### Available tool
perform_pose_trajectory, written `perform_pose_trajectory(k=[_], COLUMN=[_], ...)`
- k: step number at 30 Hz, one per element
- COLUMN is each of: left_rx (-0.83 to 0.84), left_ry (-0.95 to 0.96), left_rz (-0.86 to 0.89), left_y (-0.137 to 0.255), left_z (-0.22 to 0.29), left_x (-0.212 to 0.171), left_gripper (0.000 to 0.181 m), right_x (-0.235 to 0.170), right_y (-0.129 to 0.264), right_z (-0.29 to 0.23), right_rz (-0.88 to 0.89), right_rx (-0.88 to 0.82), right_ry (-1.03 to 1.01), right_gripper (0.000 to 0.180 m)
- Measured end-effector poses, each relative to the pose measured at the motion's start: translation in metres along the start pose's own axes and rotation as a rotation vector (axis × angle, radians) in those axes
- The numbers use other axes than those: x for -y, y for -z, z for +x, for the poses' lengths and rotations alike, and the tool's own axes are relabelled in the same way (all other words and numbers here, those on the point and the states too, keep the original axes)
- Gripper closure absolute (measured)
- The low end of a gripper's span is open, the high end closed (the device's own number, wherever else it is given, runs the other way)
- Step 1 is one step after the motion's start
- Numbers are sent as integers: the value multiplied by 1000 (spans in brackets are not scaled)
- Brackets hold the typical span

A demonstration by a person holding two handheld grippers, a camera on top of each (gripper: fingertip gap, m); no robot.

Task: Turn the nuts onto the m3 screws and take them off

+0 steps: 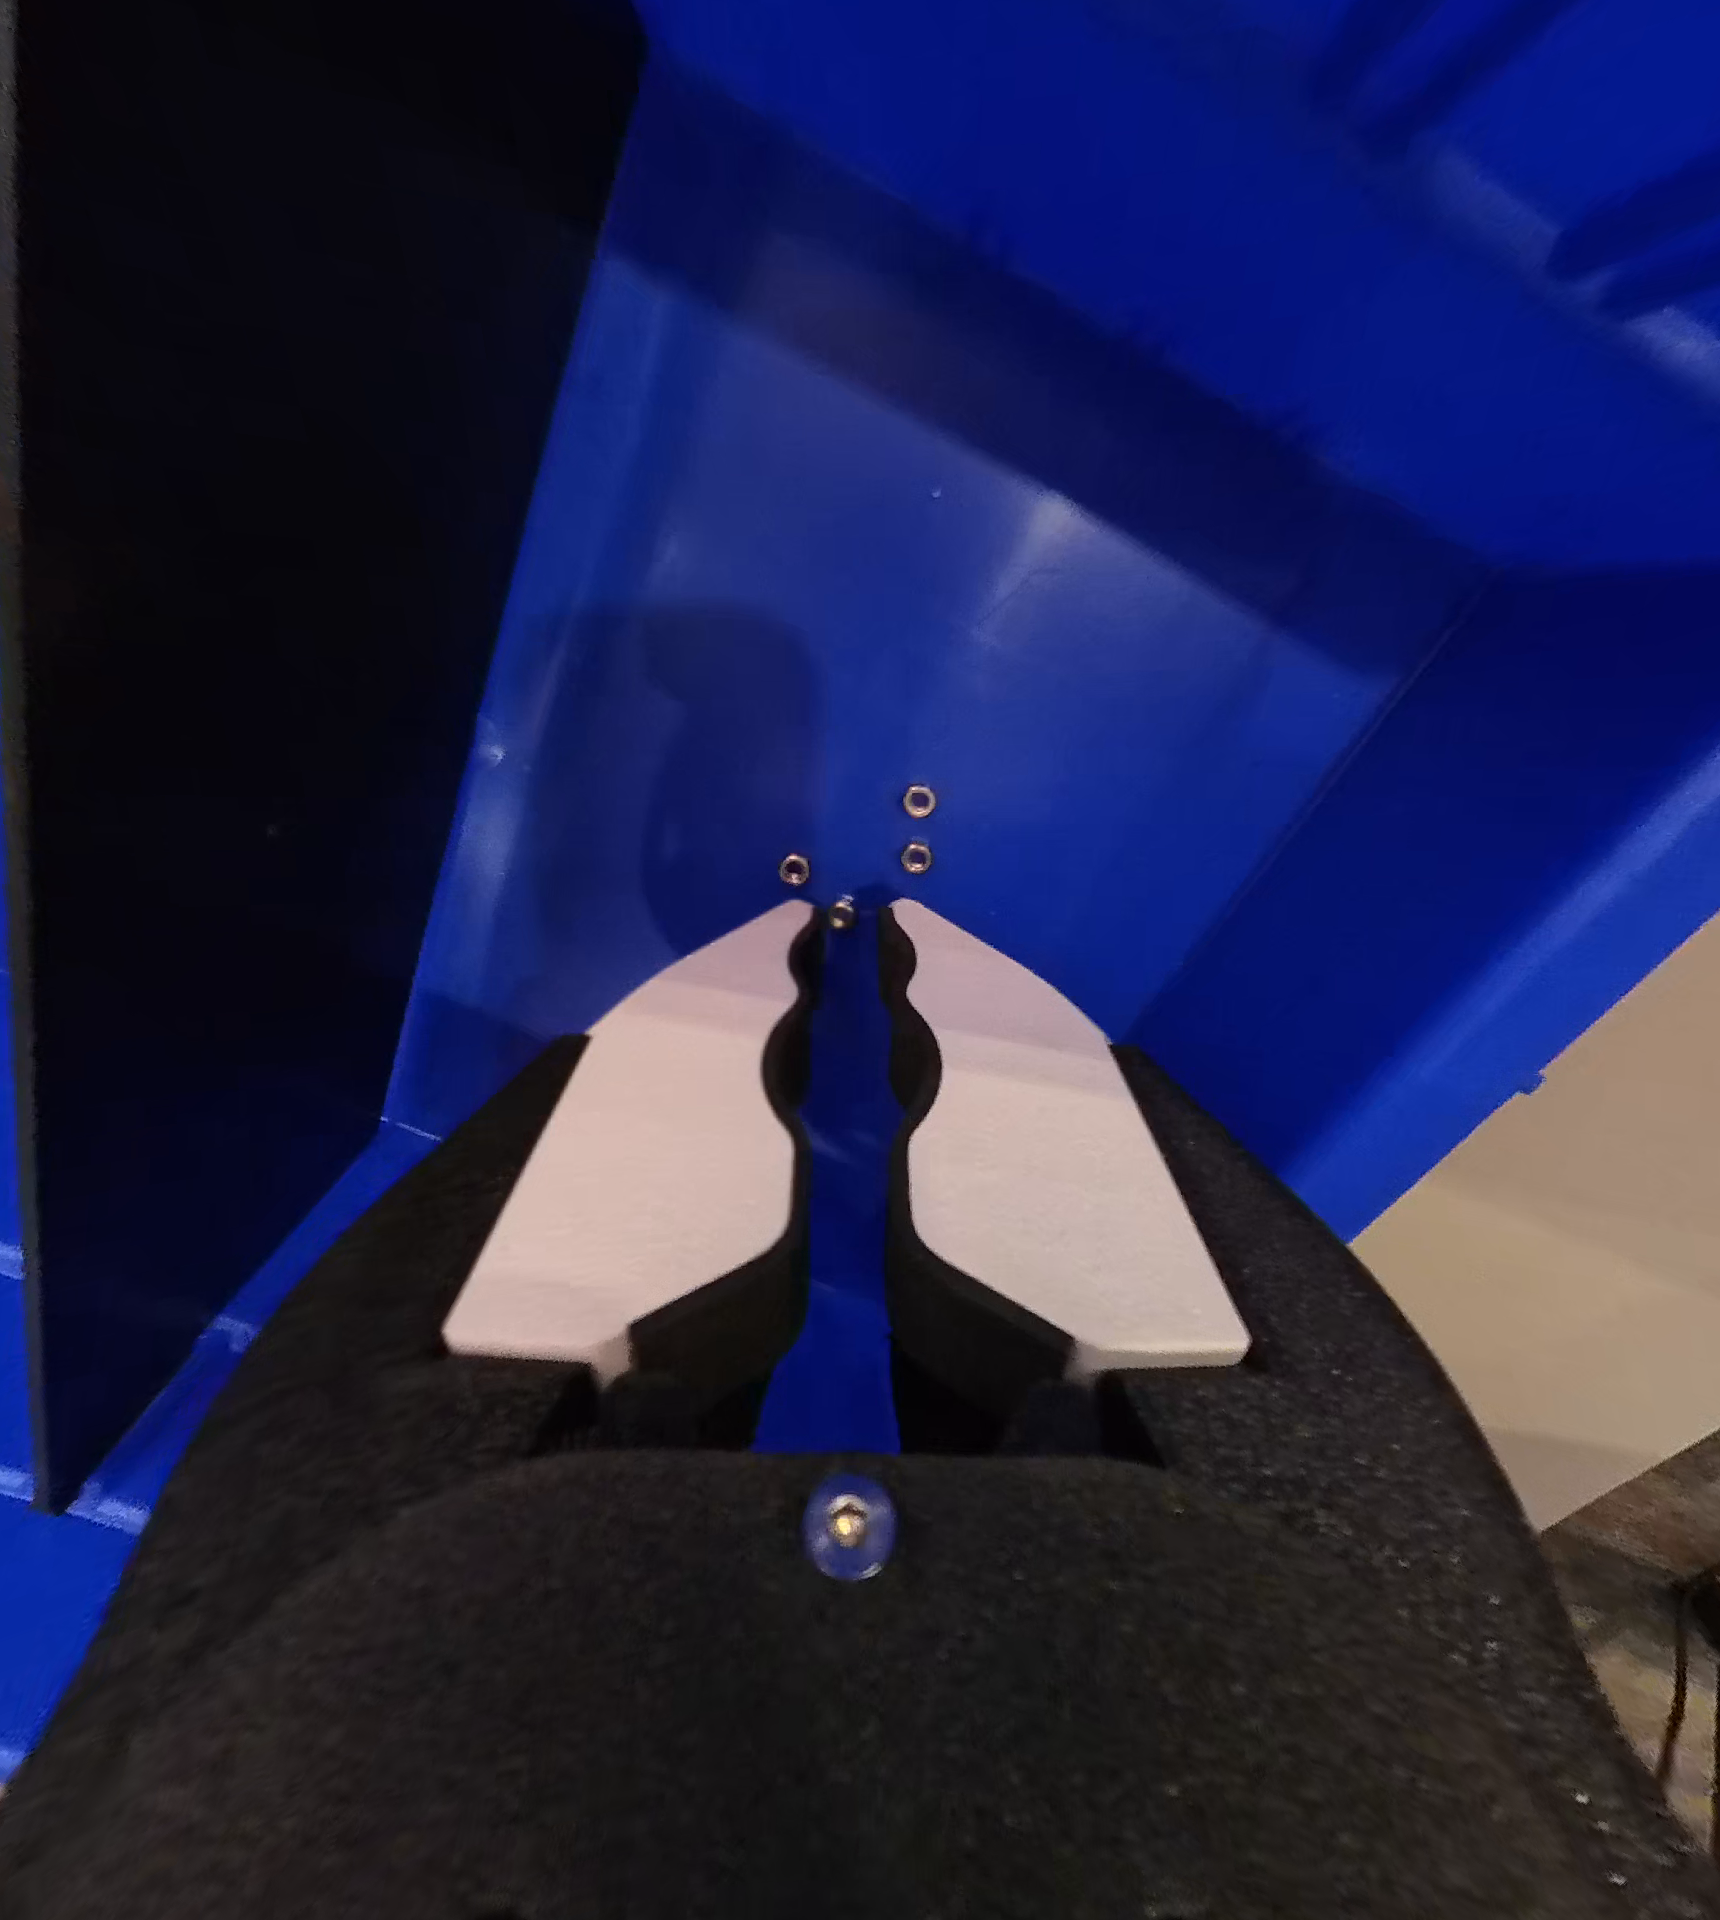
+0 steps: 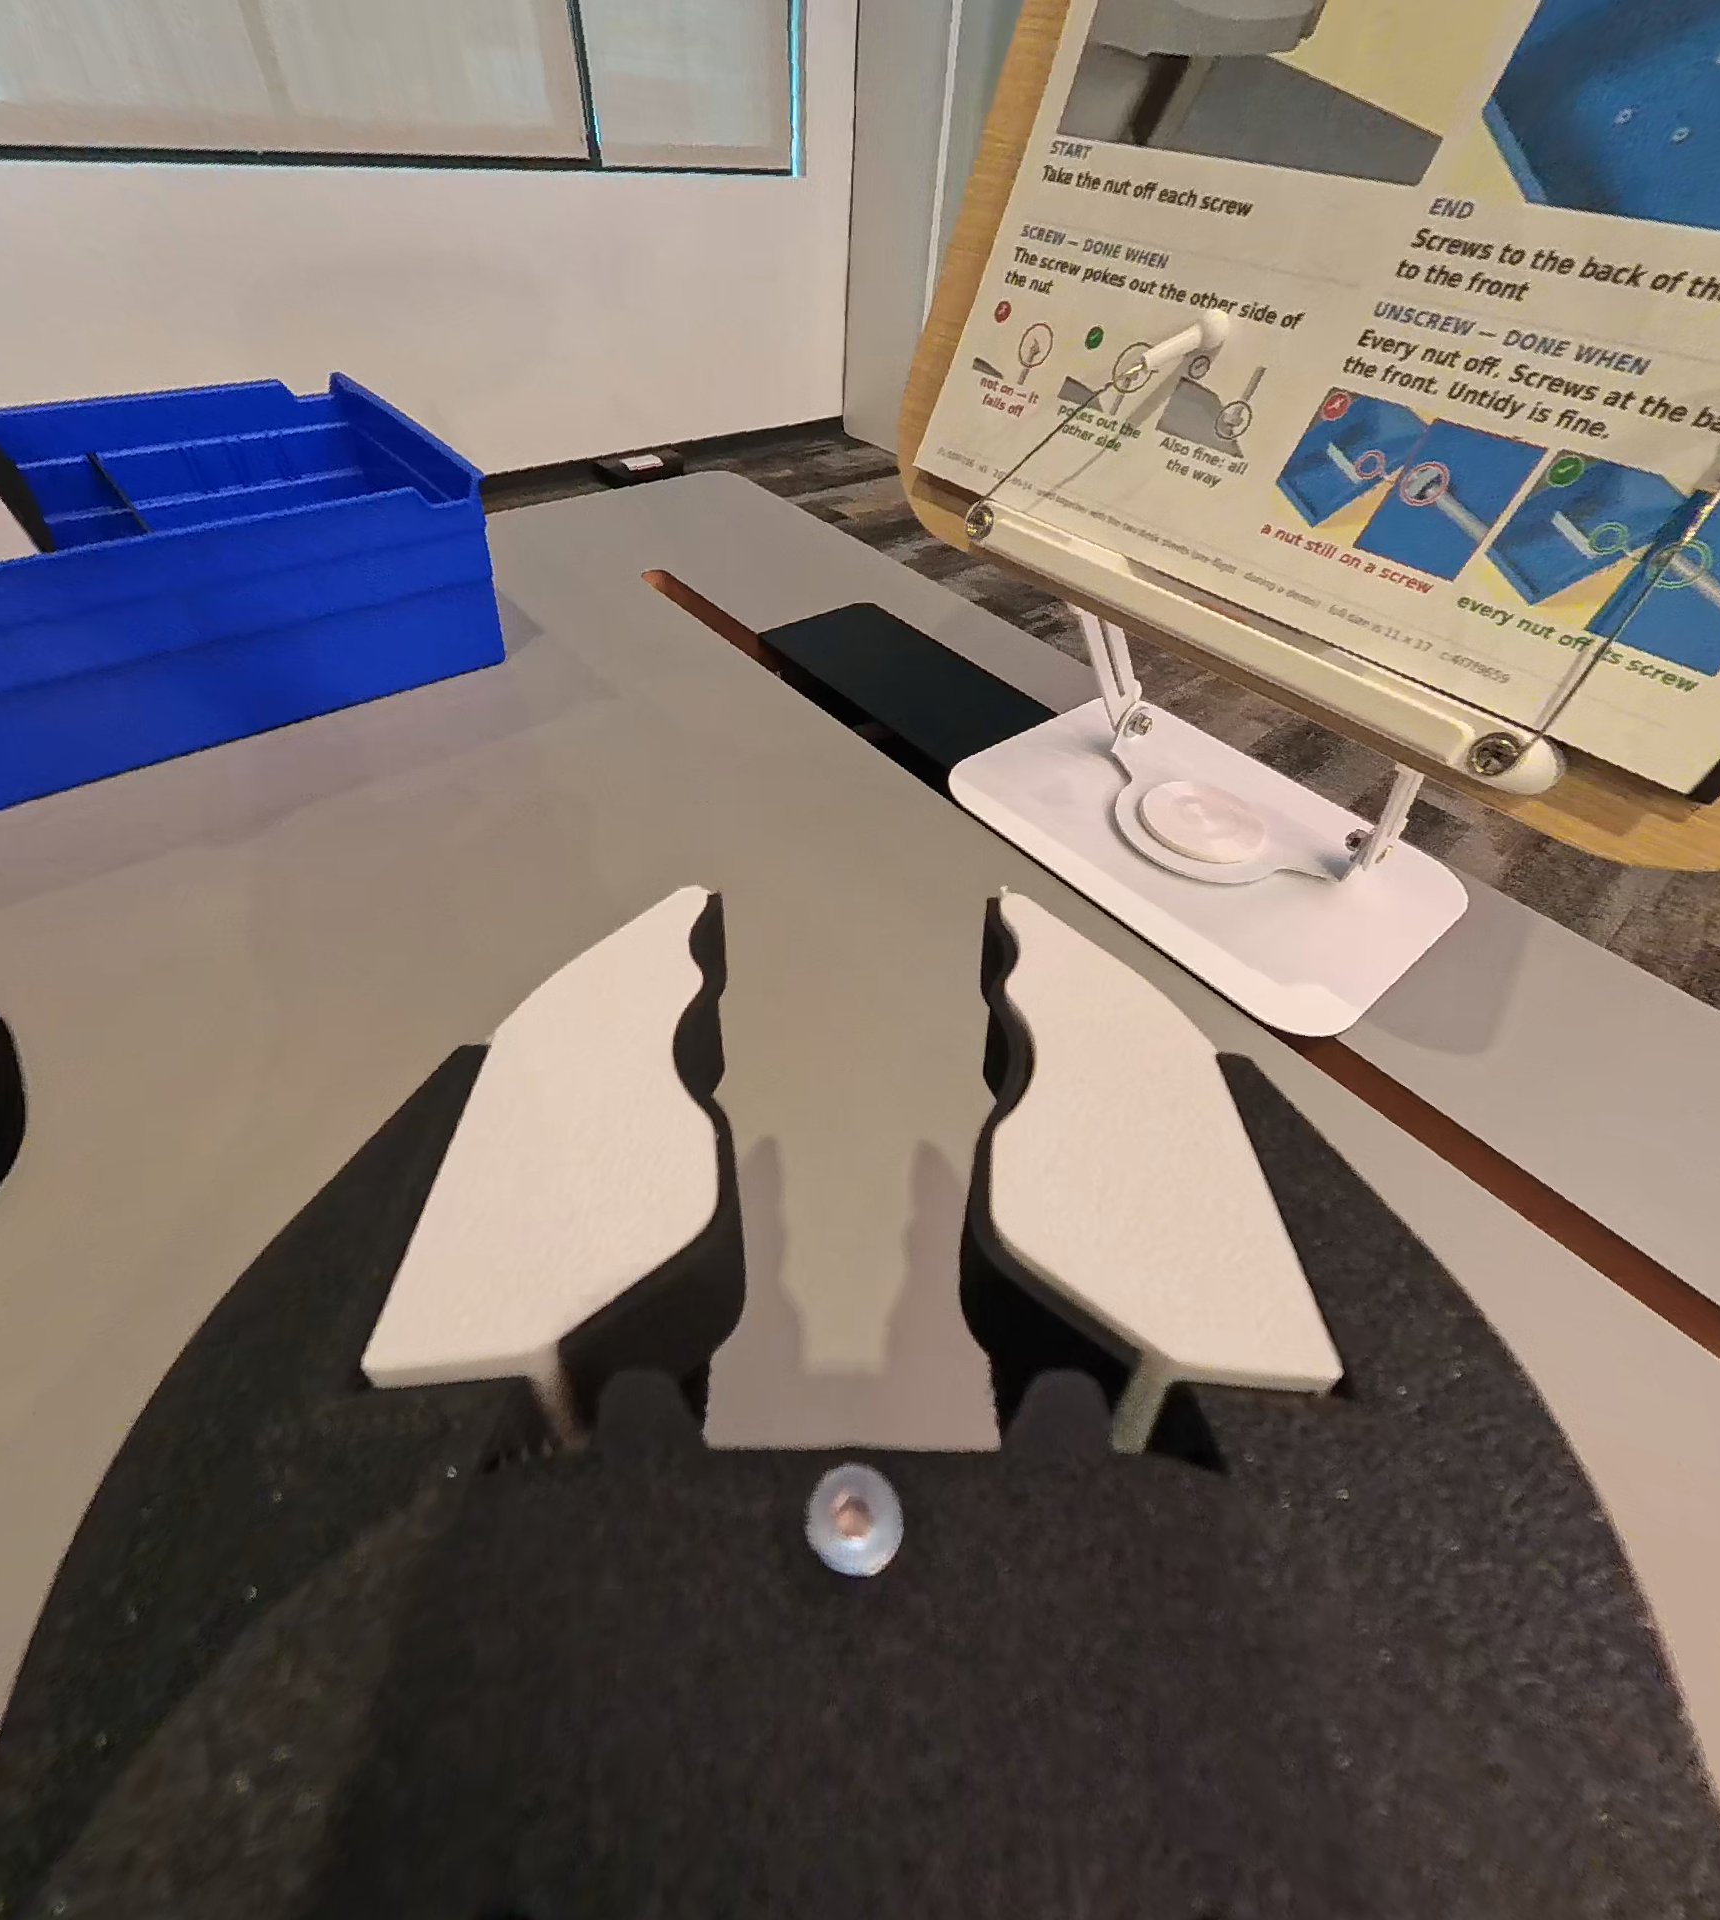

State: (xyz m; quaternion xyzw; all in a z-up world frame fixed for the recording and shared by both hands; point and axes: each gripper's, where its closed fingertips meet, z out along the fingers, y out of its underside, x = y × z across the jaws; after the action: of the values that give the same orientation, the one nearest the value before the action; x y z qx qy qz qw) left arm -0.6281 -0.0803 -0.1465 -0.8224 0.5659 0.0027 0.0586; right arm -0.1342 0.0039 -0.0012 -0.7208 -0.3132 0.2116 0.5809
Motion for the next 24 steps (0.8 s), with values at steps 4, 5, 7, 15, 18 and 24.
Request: perform_pose_trajectory(k=[4,5,7,15,18,24], left_rx=[-20,-23,-23,-21,-6,61], left_ry=[19,22,27,40,42,23], left_rz=[-1,-1,0,35,64,72], left_y=[0,0,0,1,9,46], left_z=[1,1,1,3,3,0], left_x=[0,0,0,3,7,9], left_gripper=[174,174,175,175,175,175], right_x=[1,1,2,3,4,5], right_y=[0,0,1,1,1,1], right_z=[-2,-2,-2,-3,-3,-5], right_rz=[1,3,7,9,14,13], right_rx=[6,4,5,11,12,18], right_ry=[2,2,1,-1,0,-2], right_gripper=[133,133,133,133,133,133])
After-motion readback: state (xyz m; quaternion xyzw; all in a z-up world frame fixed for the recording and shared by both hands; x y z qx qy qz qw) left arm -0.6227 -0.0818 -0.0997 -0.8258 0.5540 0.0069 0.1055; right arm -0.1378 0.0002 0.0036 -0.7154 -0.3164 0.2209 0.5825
